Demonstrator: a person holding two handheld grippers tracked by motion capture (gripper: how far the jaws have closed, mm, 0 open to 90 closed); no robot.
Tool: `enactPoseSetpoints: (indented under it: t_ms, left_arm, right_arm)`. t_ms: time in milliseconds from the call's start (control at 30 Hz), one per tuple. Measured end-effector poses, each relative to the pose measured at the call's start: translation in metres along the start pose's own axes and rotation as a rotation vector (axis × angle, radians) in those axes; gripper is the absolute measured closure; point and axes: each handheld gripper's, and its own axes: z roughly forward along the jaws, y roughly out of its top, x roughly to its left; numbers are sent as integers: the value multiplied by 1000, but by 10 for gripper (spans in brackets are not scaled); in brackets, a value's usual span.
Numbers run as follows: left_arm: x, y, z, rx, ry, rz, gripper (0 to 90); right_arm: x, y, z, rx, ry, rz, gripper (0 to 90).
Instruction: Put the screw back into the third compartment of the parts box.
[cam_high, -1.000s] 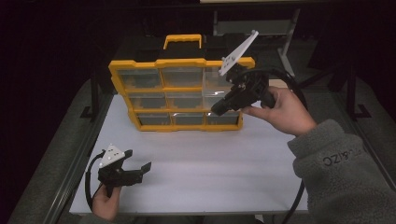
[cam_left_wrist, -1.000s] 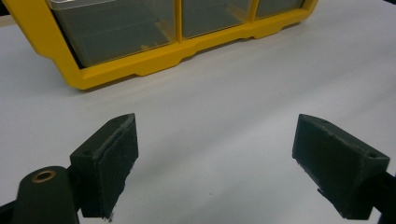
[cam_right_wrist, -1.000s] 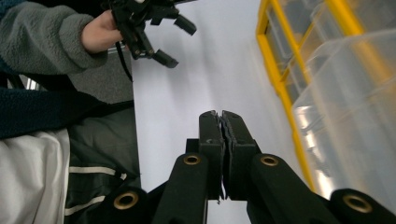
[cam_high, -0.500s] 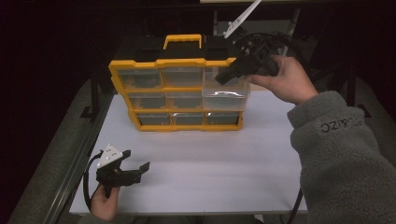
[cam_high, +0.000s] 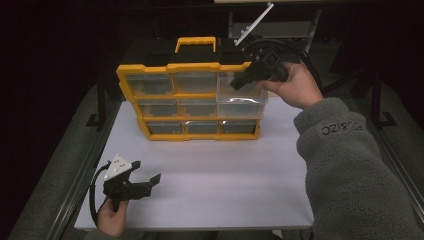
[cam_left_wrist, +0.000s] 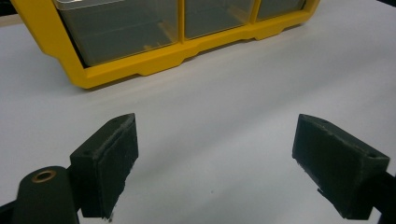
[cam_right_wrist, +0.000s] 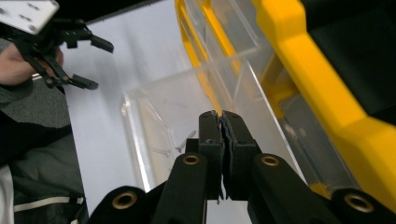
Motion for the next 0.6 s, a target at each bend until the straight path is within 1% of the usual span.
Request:
enactPoseSetpoints:
  t_ms: [67,100,233,267,333,367,400,467,533,600]
  left_arm:
    - [-1,0,0,-6,-1,-8,137]
    - [-2,0,1,-10,-7,-10,137]
    - [-2,1,1,-1,-10,-1,137]
    - [-1,1,0,-3,-8,4,137]
    - [-2,2,0,-9,-11,1,137]
    - [-2,2,0,-7,-11,-3,137]
    - [-2,2,1,-6,-11,5,137]
    - [-2,2,1,-5,-12,7,137]
    - [-2,2,1,-6,-12,5,137]
    - [-1,2,1,-6,-11,15,137]
  right_arm:
    - [-1,-1,3,5,-3,1,862]
    - [-2,-3,6,11,0,12,862]
    - [-3,-6,12,24,3,21,862]
    - [-3,-6,13,26,2,20,862]
    - [-3,-6,15,23,3,13,862]
    - [-3,-6,16,30,5,19,862]
    - [-3,-6,17,36,3,17,862]
    - [-3,-7,20,51,2,16,862]
    - [-2,-7,22,55,7,17,862]
    - [-2,-7,24,68,8,11,861]
